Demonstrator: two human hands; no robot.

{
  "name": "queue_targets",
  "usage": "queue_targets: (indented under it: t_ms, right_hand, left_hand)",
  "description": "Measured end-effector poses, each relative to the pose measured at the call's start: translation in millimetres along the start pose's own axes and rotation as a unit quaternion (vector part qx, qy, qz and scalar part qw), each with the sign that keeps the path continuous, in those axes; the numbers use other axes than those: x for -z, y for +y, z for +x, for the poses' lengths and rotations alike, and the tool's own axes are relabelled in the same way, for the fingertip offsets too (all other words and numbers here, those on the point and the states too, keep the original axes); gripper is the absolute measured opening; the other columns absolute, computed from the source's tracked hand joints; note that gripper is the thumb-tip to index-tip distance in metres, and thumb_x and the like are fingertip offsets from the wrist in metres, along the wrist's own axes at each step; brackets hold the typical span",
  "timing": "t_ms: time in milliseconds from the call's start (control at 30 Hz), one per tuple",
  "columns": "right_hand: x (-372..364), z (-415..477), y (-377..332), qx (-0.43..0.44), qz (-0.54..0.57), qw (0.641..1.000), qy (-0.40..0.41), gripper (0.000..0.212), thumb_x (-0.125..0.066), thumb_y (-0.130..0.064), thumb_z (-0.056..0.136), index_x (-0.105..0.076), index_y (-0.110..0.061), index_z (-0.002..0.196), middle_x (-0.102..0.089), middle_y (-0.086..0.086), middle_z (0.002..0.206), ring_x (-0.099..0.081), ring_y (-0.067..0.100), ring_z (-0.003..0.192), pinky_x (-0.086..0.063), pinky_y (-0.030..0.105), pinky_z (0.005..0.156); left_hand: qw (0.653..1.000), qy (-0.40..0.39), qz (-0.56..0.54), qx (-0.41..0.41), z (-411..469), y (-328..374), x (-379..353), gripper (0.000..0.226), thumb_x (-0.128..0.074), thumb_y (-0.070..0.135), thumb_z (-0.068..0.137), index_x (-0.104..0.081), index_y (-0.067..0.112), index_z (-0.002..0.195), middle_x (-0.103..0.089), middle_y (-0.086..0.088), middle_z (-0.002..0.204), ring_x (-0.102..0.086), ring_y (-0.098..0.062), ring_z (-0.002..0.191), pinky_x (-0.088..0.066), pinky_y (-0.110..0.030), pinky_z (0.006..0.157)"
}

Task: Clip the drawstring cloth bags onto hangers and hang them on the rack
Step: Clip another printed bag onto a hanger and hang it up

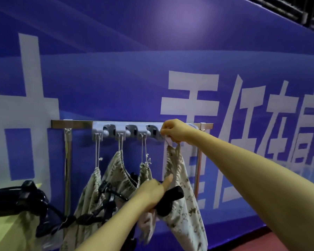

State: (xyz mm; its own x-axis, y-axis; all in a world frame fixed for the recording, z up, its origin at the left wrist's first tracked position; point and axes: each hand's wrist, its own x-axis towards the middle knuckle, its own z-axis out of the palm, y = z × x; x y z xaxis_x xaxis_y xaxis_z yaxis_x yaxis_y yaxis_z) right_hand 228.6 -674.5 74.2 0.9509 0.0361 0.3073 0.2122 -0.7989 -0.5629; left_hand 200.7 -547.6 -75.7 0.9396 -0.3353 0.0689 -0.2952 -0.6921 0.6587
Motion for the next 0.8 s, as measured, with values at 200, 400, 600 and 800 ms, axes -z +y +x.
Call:
queue_targets:
  t_ms: [200,400,600,800]
  right_hand:
    - [-25,46,12,0.028,-0.056,0.99,0.13,0.015,-0.052,-0.016,0.092,-0.064,-0.007,0.097,-0.066,0.015,0.093,-0.059,0.027,0.075,-0.047,0.033,0.065]
    - [-36,60,30,-0.007,-0.012,0.974,0.227,0.019,-0.052,-0.016,0.093,-0.065,-0.002,0.091,-0.069,0.018,0.091,-0.063,0.033,0.084,-0.053,0.043,0.077]
    - [-39,66,40,-0.047,0.053,0.96,0.271,0.018,-0.055,-0.016,0.092,-0.066,-0.003,0.088,-0.068,0.016,0.088,-0.064,0.031,0.084,-0.053,0.041,0.077]
    - [-45,66,57,-0.117,0.103,0.966,0.207,0.027,-0.058,-0.014,0.091,-0.064,-0.01,0.064,-0.07,0.018,0.081,-0.067,0.029,0.074,-0.058,0.046,0.077]
  left_hand:
    - [0.999,0.044,-0.018,0.025,37,-16,0,0.086,-0.02,0.067,0.09,-0.063,-0.007,0.097,-0.064,-0.026,0.107,-0.062,-0.035,0.097,-0.044,-0.037,0.079]
    - [0.998,0.053,-0.009,0.034,50,-19,1,0.08,-0.02,0.065,0.091,-0.064,-0.001,0.098,-0.064,-0.016,0.093,-0.056,-0.028,0.08,-0.038,-0.031,0.069]
    - [0.997,0.07,0.001,0.028,49,-16,4,0.067,-0.02,0.063,0.092,-0.056,0.011,0.068,-0.058,-0.007,0.08,-0.055,-0.026,0.079,-0.042,-0.032,0.074]
    - [0.997,0.067,0.03,0.037,42,-20,-1,0.074,-0.019,0.064,0.092,-0.067,0.008,0.085,-0.066,-0.012,0.099,-0.062,-0.03,0.093,-0.044,-0.032,0.076]
